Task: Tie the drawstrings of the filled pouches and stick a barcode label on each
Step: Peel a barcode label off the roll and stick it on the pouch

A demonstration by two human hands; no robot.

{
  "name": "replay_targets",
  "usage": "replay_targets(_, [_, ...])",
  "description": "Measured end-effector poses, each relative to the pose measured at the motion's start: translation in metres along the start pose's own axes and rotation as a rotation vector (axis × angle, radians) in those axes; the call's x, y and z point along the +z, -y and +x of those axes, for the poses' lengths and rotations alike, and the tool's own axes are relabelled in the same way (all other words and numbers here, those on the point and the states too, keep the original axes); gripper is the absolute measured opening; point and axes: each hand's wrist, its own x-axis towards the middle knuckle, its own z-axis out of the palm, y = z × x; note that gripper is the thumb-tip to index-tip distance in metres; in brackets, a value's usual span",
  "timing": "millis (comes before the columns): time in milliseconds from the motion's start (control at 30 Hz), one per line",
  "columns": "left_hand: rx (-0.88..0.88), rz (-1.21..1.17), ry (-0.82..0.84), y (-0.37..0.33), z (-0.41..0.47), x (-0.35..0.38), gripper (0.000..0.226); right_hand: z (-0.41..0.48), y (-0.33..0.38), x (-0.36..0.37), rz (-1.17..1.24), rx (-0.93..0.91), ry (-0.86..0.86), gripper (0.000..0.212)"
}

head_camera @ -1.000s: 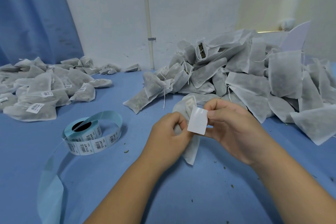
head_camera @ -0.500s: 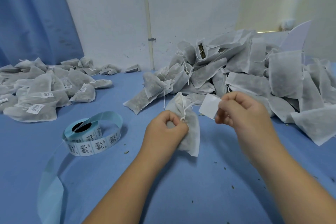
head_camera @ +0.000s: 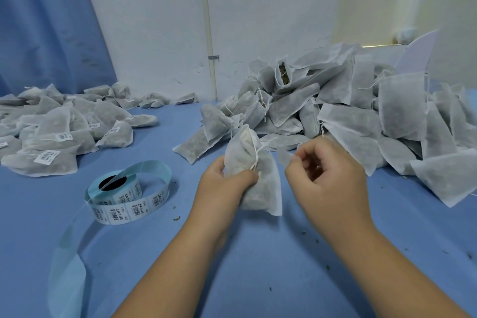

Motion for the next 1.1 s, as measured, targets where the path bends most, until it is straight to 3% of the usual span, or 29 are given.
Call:
replay_targets(367, [0.05,0.106,0.002,-0.004,-0.011,0.01,0.034,-0.006,0.003,0.009,-0.132,-0.146,0.049,0.006])
replay_targets(667, [0.053,0.101,0.006,-0.009,-0.016,0.011,0.036,-0.005,-0.004,0.011,-0.155,-0.238,0.203,0.01])
replay_targets(900, [0.012,-0.024,0.091,-0.007,-0.011,0.007,0.037,-0.003,-0.009,0.008,-0.177,-0.277,0.292,0.016])
replay_targets(1100, [-0.021,-0.114,0.085,-0.005,-0.009,0.004,0.032,-0.003,-0.011,0.006,-0.223,-0.284,0.49,0.031])
